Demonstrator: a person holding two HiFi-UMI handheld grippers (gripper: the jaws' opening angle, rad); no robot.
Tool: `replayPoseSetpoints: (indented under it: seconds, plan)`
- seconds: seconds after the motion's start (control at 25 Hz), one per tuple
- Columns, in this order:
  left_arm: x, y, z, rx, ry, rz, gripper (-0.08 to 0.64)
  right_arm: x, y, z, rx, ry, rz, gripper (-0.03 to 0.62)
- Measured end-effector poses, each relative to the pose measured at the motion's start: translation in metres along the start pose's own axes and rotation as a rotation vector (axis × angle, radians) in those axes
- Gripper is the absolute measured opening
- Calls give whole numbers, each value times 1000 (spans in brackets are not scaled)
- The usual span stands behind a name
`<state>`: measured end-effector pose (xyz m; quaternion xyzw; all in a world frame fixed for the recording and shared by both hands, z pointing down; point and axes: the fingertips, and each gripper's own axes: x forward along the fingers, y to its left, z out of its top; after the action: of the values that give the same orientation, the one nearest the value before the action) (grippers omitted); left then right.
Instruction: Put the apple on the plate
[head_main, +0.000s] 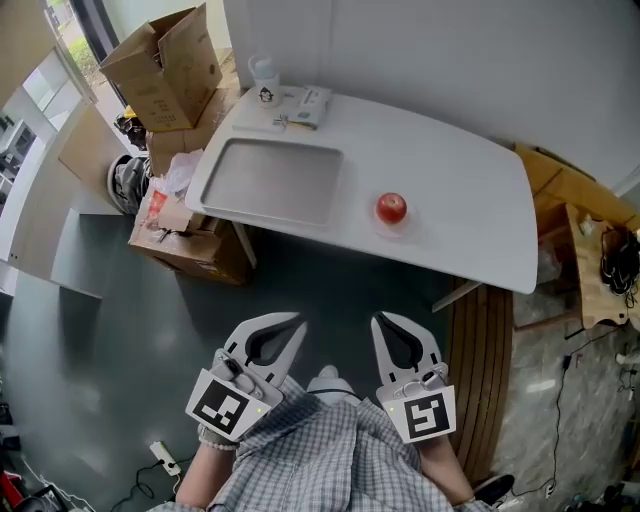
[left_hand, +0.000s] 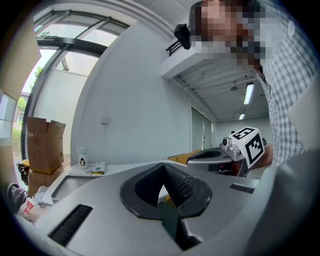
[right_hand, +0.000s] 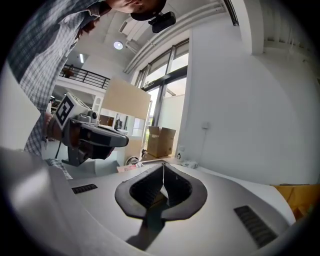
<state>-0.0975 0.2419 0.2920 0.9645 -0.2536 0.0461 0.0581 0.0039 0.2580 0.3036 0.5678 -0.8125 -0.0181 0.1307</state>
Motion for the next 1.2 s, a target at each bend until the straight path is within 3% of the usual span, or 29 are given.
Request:
replayPoseSetpoints:
  seconds: [0.16, 0.48, 0.8, 1.2]
  plan:
    - [12, 3, 0, 0, 14, 6, 5, 9, -12, -12, 0, 31, 9, 21]
    - [51, 14, -1, -14, 24, -108, 5, 32, -23, -26, 15, 75, -22, 21]
    - [103, 63, 17, -14, 8, -173, 5, 75, -64, -18, 15, 97, -96, 21]
    - [134, 111, 24, -10, 0, -234, 5, 121, -77, -9, 8, 110, -155, 21]
